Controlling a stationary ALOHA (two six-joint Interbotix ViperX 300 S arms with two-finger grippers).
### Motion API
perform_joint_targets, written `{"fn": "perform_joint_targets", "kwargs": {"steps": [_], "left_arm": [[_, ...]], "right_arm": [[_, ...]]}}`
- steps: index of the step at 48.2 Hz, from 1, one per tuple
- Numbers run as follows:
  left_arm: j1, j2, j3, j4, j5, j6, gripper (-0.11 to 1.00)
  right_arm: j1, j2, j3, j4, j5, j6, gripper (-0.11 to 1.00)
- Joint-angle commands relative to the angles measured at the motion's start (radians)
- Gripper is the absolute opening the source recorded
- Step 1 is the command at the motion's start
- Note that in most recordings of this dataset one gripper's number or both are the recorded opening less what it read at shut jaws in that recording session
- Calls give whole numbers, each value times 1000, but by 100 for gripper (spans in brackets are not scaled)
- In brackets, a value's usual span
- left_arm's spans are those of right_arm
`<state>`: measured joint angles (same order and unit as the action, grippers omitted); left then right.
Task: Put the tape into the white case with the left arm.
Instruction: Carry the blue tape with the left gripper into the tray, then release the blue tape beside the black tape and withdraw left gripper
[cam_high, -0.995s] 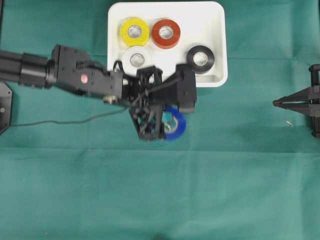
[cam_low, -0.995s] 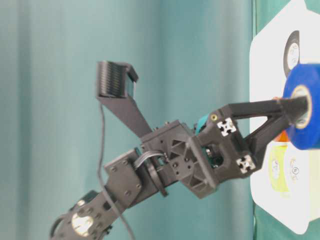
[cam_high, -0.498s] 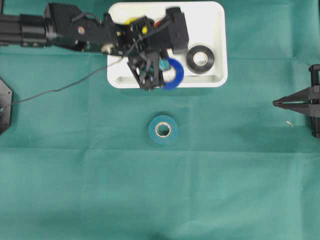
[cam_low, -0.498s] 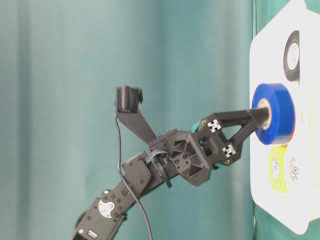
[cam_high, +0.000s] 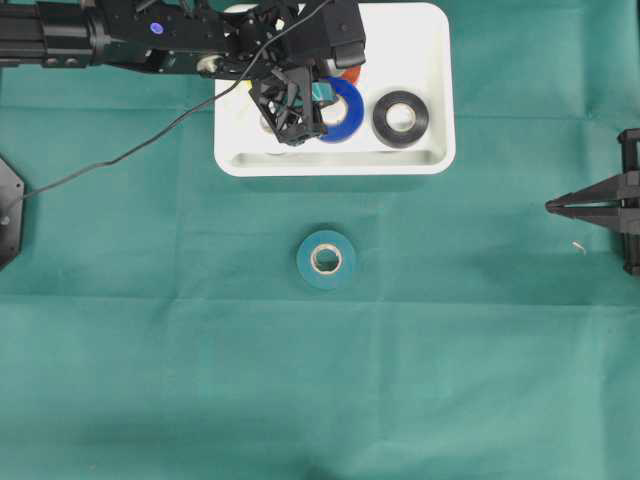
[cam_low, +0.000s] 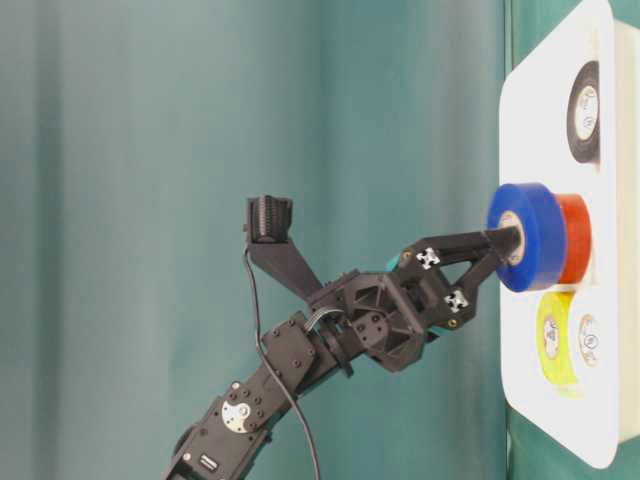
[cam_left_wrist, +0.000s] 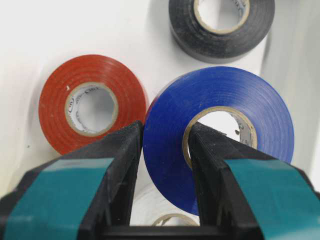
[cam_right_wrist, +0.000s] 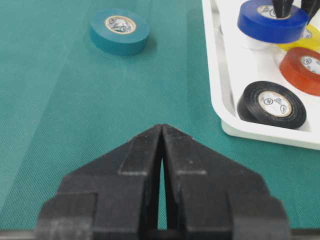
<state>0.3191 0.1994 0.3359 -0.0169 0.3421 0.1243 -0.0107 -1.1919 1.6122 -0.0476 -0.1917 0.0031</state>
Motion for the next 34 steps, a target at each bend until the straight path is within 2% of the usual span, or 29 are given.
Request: {"fn": "perform_joint_targets", "kwargs": {"steps": [1, 25, 27, 34], "left_arm": [[2, -17, -15, -2, -9, -3, 27], [2, -2, -5, -2, -11, -3, 28], [2, -2, -3, -3, -11, -3, 35], [2, -6, 5, -3, -11, -6, 79]], "right_arm": [[-2, 6, -8, -3, -9, 2, -9], [0, 6, -8, -3, -9, 2, -9], [-2, 6, -8, -3, -11, 2, -9], [0, 6, -9, -3, -11, 2, -9]]}}
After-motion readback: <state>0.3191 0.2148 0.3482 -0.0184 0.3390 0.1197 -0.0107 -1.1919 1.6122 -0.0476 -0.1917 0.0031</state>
